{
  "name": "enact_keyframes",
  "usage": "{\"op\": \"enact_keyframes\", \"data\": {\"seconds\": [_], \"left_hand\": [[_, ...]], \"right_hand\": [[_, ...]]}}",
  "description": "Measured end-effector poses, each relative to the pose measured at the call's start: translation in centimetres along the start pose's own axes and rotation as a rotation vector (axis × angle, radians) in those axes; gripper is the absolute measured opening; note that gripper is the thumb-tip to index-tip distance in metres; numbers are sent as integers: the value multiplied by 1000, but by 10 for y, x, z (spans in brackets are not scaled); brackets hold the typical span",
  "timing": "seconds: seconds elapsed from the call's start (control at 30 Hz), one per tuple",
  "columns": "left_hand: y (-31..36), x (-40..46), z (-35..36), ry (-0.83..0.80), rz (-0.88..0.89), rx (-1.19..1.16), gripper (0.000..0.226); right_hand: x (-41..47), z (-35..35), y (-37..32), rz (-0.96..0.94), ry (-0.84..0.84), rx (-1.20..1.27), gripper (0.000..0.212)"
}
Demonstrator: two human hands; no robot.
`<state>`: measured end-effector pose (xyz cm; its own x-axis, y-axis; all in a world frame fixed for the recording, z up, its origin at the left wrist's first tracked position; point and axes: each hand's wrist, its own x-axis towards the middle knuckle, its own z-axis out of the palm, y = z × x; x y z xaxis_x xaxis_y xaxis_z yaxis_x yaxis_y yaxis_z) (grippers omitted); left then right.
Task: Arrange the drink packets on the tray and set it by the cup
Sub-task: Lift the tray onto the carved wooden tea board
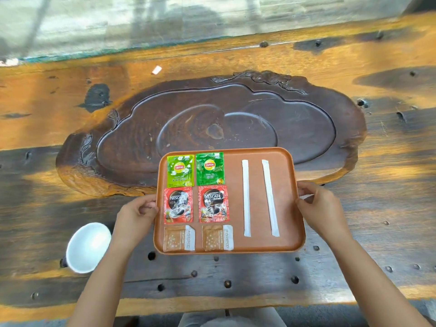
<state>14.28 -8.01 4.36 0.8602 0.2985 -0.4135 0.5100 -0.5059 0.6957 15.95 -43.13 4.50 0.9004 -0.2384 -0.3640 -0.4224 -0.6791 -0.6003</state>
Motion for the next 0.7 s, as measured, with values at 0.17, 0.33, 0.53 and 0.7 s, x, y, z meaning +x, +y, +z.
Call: {"op": "enact_keyframes", "data": {"seconds": [0.17,0.33,0.53,0.7], "left_hand": [[22,67,-18,12,125,74,29],[33,134,-32,31,97,19,40],[39,194,-30,32,90,-15,38],[37,212,-21,36,90,-8,32]], "right_hand": [[59,6,-41,-50,46,-22,30],[113,17,-75,-72,61,2,35],[168,37,-100,-97,113,-59,39],[185,46,-103,-106,114,-92,39]]}}
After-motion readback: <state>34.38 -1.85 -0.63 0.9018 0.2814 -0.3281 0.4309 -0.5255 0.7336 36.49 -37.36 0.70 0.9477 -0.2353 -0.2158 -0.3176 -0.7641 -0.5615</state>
